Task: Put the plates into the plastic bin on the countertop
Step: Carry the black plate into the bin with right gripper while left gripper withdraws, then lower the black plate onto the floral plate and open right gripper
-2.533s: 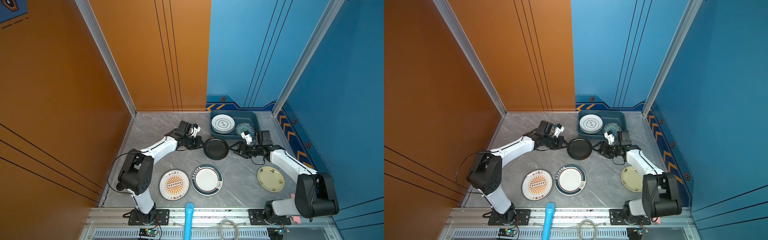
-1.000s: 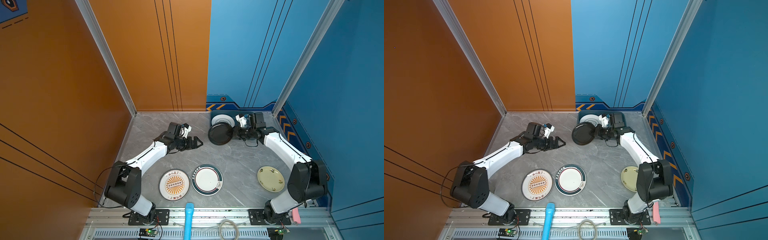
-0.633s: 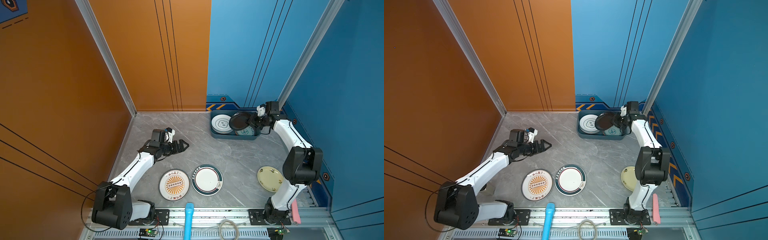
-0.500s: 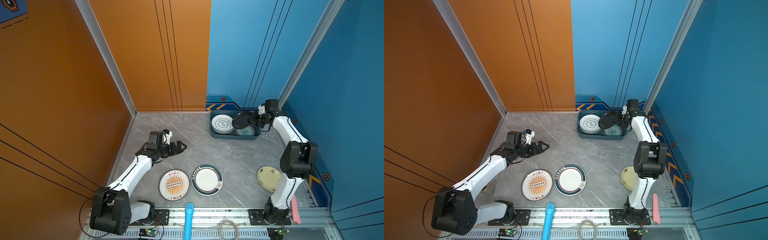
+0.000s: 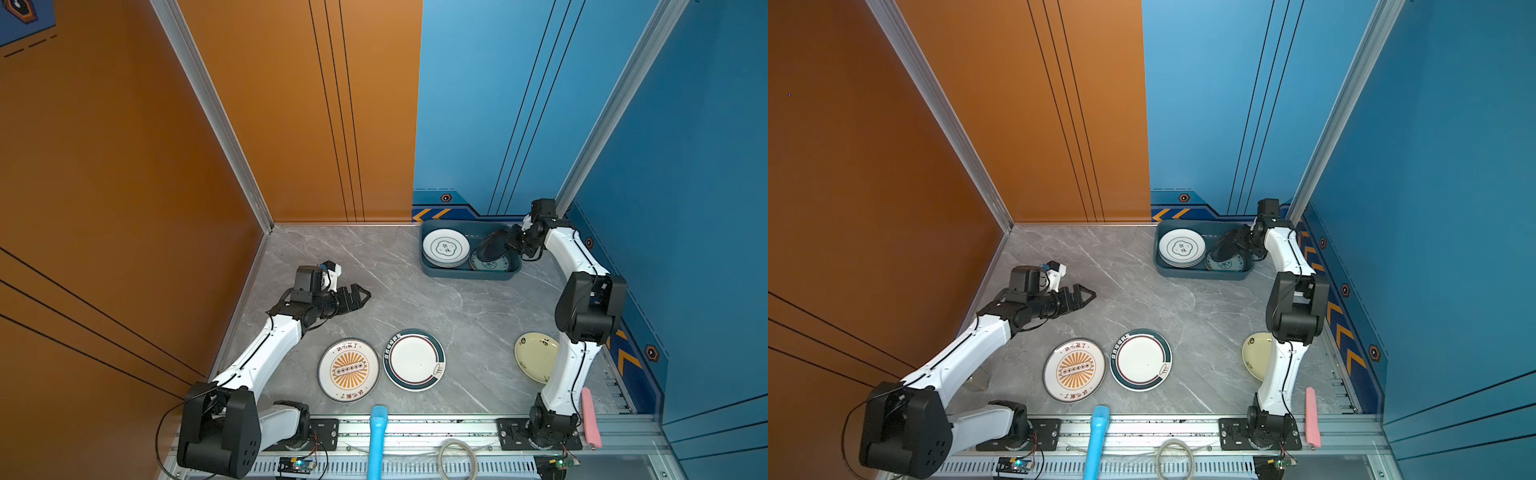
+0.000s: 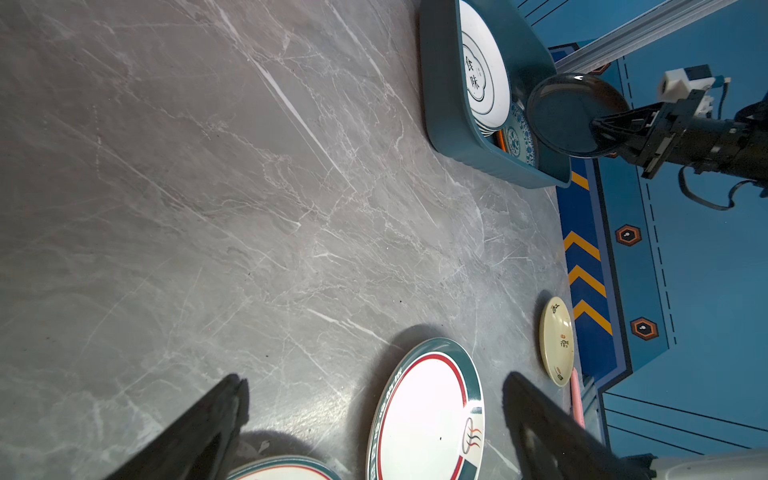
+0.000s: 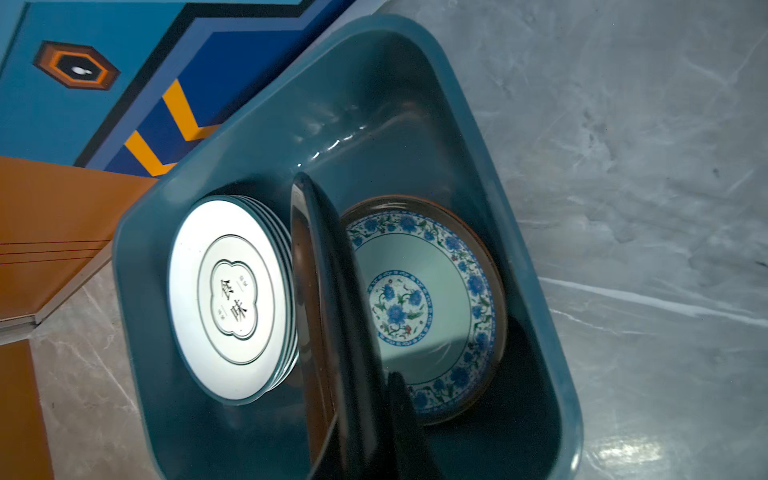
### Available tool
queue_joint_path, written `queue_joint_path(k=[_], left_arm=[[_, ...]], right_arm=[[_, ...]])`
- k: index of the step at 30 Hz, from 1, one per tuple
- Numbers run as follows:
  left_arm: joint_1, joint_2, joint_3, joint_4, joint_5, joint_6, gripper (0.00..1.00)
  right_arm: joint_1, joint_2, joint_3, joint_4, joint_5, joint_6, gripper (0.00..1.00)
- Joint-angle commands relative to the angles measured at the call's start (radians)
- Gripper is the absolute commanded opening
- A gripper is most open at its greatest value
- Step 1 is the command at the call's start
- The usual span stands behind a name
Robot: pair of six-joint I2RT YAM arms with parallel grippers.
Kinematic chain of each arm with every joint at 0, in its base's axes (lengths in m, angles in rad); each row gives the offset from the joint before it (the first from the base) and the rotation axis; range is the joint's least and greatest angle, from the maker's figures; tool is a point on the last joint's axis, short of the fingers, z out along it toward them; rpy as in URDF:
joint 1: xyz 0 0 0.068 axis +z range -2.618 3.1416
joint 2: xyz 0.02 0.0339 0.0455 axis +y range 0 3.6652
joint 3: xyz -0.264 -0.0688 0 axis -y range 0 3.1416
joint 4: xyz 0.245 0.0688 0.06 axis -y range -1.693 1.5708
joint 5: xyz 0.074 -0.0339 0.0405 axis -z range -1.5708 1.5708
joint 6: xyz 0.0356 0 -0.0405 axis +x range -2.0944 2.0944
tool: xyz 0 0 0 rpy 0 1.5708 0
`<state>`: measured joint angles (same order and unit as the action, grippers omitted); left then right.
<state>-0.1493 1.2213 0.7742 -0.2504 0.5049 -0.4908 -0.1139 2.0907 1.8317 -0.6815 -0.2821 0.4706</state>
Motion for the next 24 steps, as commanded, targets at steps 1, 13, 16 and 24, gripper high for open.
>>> queue_joint_path(k=[1,13,16,24], left_arm=[[0.01,0.008,-0.006,0.007,-0.003,0.009,0.98],[0.014,0.017,-0.003,0.0,-0.009,0.012,0.98],[0.014,0.022,0.005,0.0,-0.009,0.012,0.98],[0.016,0.028,0.004,0.0,-0.005,0.012,0.98]], right_arm=[[-0.001,0.045,0.011,-0.032,0.02,-0.024,0.0],[0.006,0.098,0.007,-0.033,0.035,-0.032,0.1],[0.003,0.093,-0.007,-0.033,0.044,-0.033,0.19],[0.0,0.065,-0.02,-0.047,0.07,-0.039,0.27]])
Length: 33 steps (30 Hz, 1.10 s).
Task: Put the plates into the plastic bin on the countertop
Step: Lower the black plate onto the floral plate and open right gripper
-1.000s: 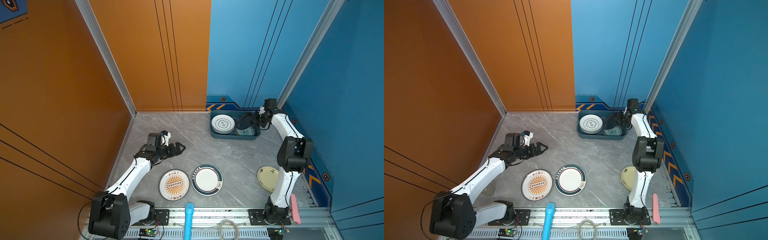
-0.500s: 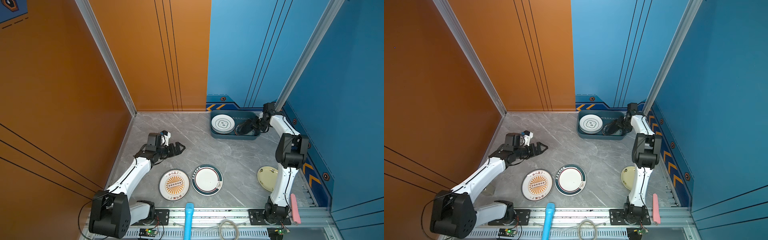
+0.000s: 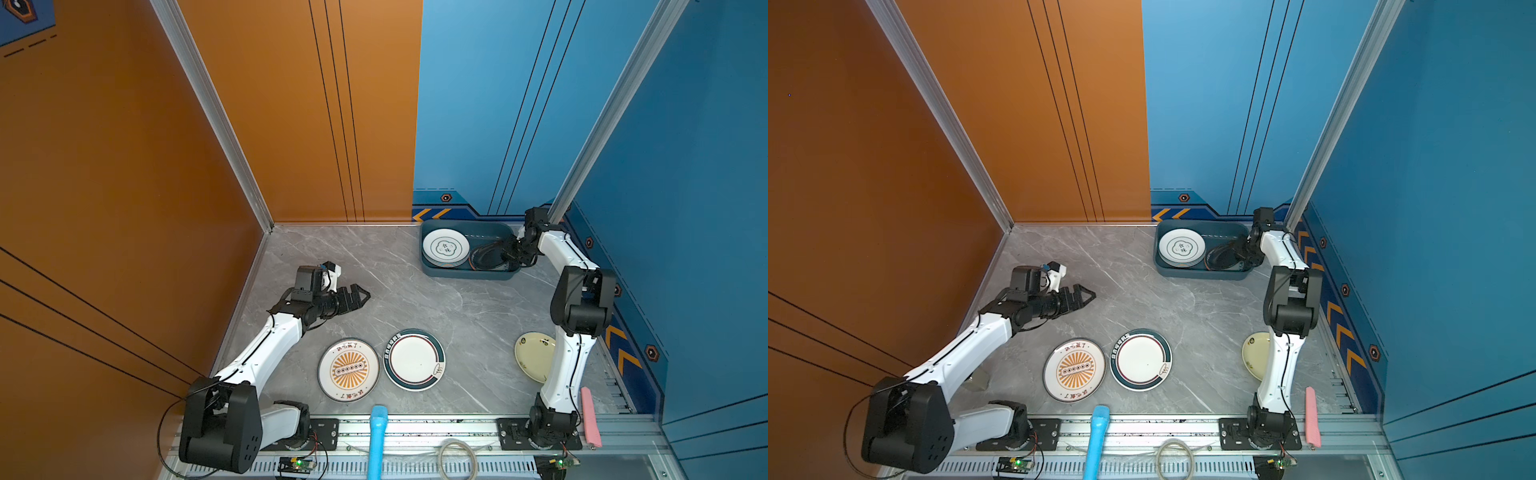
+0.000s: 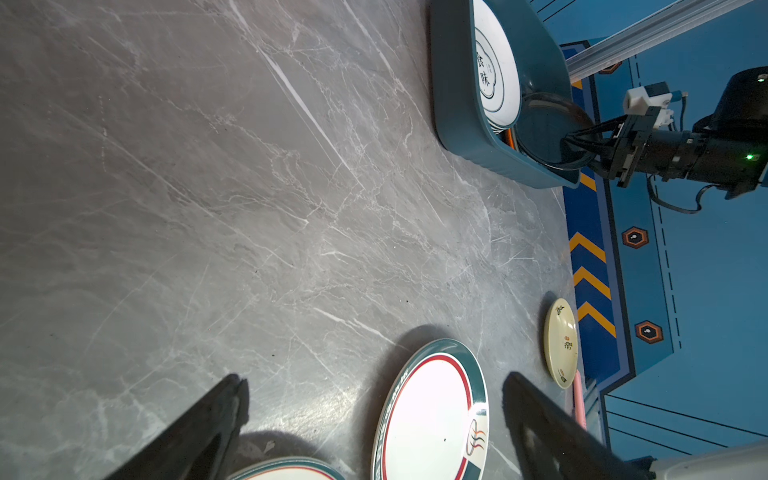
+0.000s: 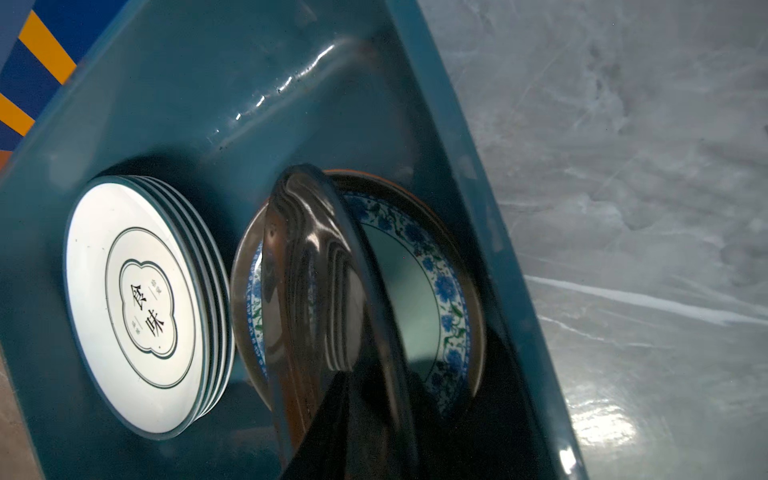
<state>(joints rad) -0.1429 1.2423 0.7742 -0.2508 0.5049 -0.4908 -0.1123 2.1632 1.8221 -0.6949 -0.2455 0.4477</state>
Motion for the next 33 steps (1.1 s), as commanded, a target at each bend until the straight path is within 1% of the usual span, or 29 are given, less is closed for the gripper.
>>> queue_joint_path(k=[1,6,12,15,27,30,31,33], left_arm=[[0.009,0.005,0.003,0.001,-0.005,0.012,0.98],[0.009,-0.003,-0.003,0.001,-0.004,0.009,0.98],[0.005,-0.014,-0.008,0.001,-0.002,0.008,0.98],[0.0,-0.021,-0.01,-0.005,-0.003,0.009,0.98],[-0.007,-0.042,-0.003,-0.03,-0.014,0.017,0.98],[-0.007,-0.046,-0.005,-0.035,-0.017,0.019,0.98],[-0.007,-0.05,-0.007,-0.036,-0.02,0.02,0.98],[-0.006,-0.056,-0.012,-0.036,-0.023,0.019,0.98]], right_arm=[[-0.001,-0.012,-0.01,-0.036,0.038,-0.019,0.28],[0.005,-0.051,-0.02,-0.053,0.081,-0.033,0.32],[0.015,-0.084,-0.071,-0.07,0.135,-0.055,0.33],[0.02,-0.129,-0.083,-0.071,0.152,-0.063,0.34],[0.026,-0.205,-0.089,-0.11,0.181,-0.085,0.37],[0.042,-0.274,-0.129,-0.108,0.159,-0.105,0.38],[0.055,-0.308,-0.156,-0.099,0.131,-0.119,0.39],[0.093,-0.372,-0.219,-0.075,0.023,-0.152,0.41]])
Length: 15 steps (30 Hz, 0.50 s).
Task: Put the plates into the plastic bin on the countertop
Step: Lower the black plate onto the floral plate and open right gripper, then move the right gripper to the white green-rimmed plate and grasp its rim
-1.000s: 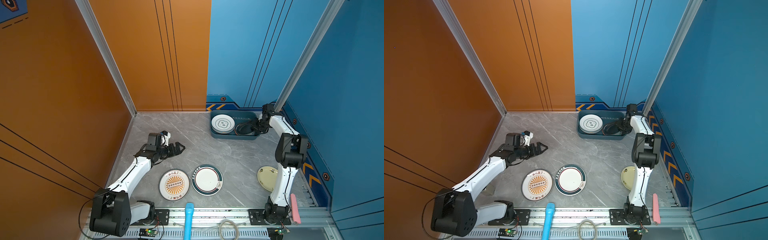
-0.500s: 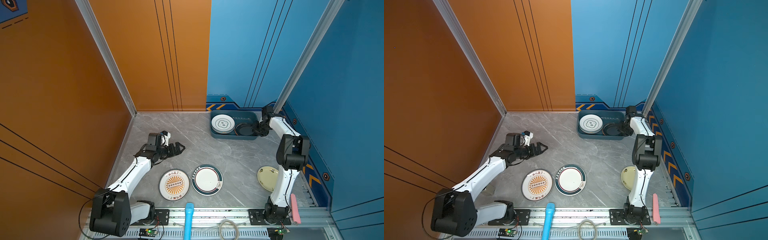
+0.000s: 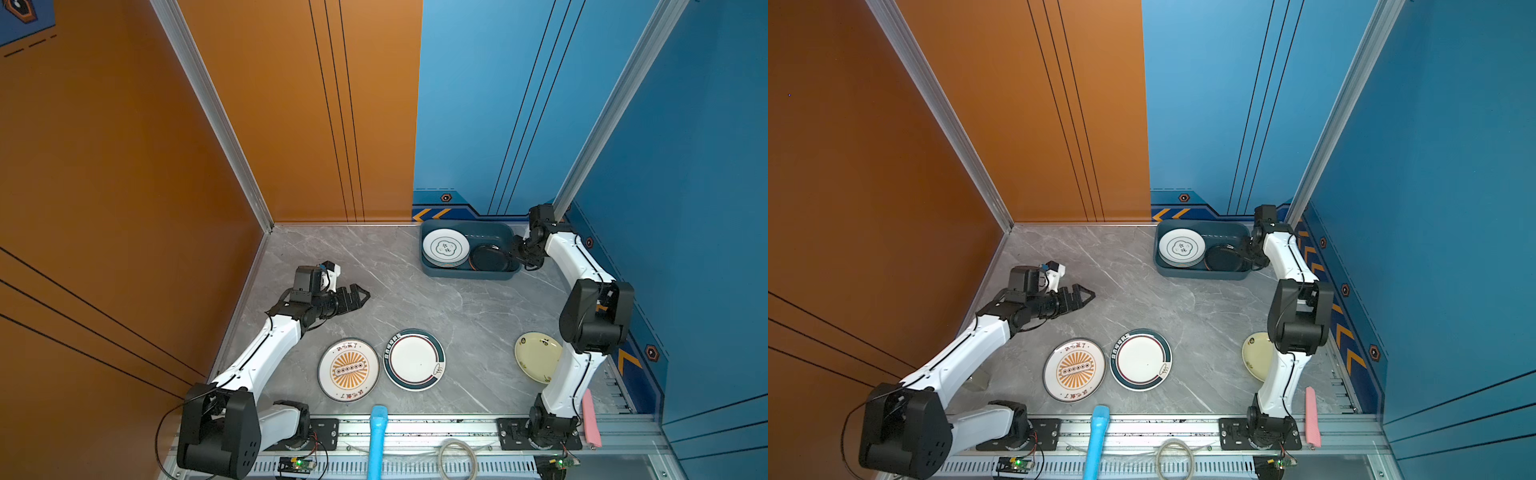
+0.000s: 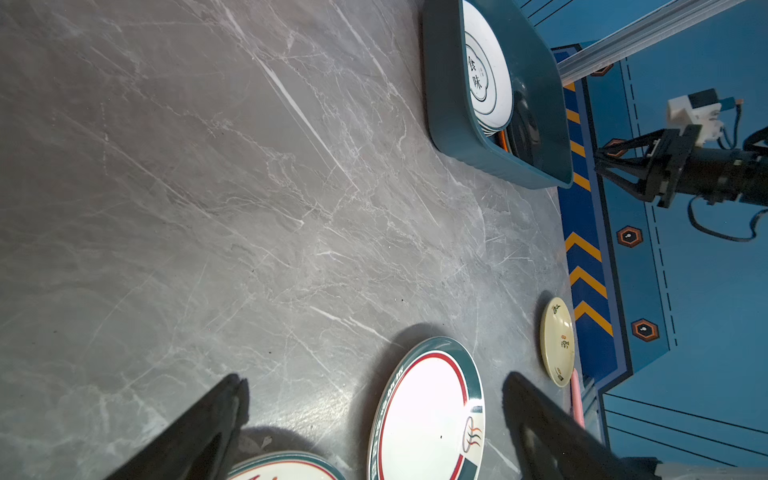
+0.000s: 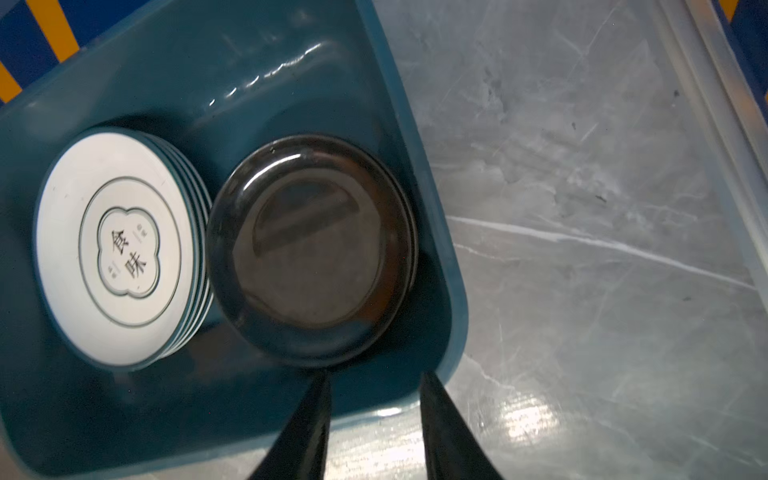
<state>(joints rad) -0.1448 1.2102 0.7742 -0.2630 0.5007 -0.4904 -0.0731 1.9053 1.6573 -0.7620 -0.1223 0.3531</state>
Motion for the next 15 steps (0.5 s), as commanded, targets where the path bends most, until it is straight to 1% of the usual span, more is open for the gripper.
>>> queue_joint_path(k=[1,4,6,7,10,15], left_arm=[[-0.003,-0.027,-0.017,-0.022,-0.021,0.018,0.98],[-0.001,-0.03,-0.022,-0.021,-0.02,0.017,0.98],[-0.002,-0.031,-0.025,-0.021,-0.018,0.018,0.98],[-0.003,-0.032,-0.025,-0.021,-0.017,0.017,0.98],[-0.005,-0.04,-0.029,-0.022,-0.013,0.013,0.98],[-0.01,-0.045,-0.028,-0.021,-0.01,0.012,0.98]], right_arm=[[0.079,-0.139,-0.088,-0.003,-0.177,-0.074,0.43],[0.169,-0.186,-0.188,-0.003,-0.378,-0.123,0.44],[0.232,-0.196,-0.257,-0.003,-0.48,-0.164,0.45],[0.266,-0.2,-0.291,-0.005,-0.499,-0.186,0.45],[0.351,-0.204,-0.369,-0.001,-0.493,-0.259,0.45],[0.428,-0.179,-0.451,0.042,-0.538,-0.307,0.45]])
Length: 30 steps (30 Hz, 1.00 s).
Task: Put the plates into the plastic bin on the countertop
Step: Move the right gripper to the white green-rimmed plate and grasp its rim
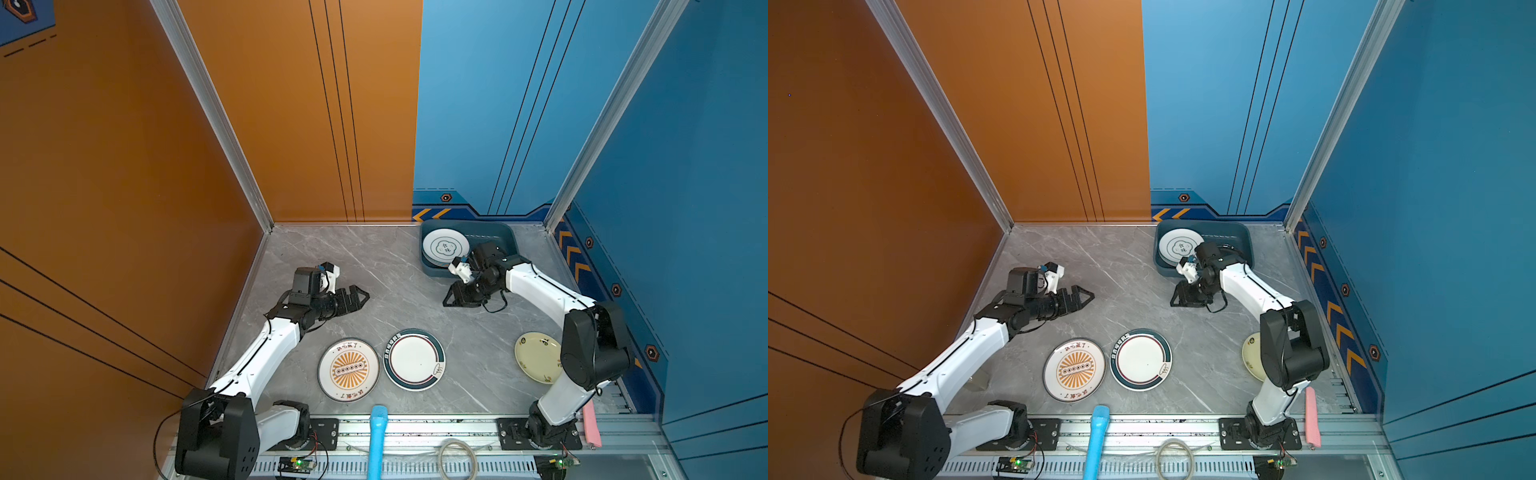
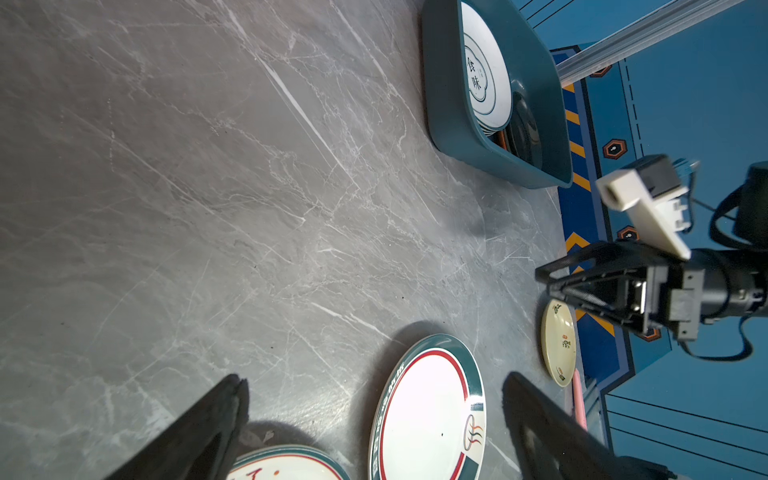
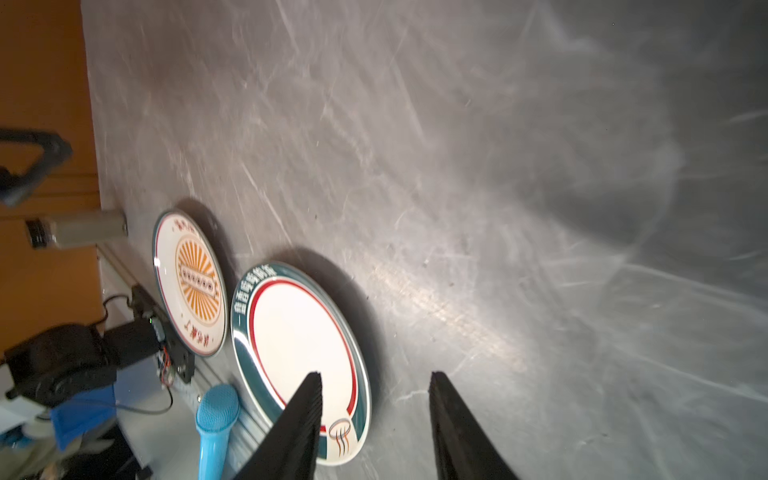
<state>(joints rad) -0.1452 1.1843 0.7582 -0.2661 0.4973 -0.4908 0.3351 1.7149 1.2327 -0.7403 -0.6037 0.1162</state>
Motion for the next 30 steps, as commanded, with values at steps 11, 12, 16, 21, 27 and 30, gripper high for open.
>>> queue_joint_path(k=[11,12,16,21,27,30], left_arm=[[-0.026,-0.005,-0.011,-0.006,-0.01,0.004,0.98],[-0.027,-0.002,-0.01,-0.005,-0.009,0.004,0.98],[-0.029,0.003,-0.003,-0.004,-0.011,0.005,0.98],[-0.04,0.019,0.004,0.003,-0.015,0.001,0.98],[-0.049,0.03,0.014,0.002,-0.018,0.001,0.98],[-0.053,0.032,0.017,0.002,-0.022,0.001,0.98]], right_arm=[[0.098,0.077,-0.134,0.123,-0.059,-0.067,0.44],[0.103,0.081,-0.139,0.129,-0.063,-0.067,0.44],[0.125,0.1,-0.16,0.142,-0.084,-0.076,0.44],[0.151,0.122,-0.182,0.155,-0.108,-0.088,0.4],[0.159,0.125,-0.209,0.186,-0.146,-0.08,0.26],[0.16,0.123,-0.218,0.194,-0.153,-0.076,0.2]])
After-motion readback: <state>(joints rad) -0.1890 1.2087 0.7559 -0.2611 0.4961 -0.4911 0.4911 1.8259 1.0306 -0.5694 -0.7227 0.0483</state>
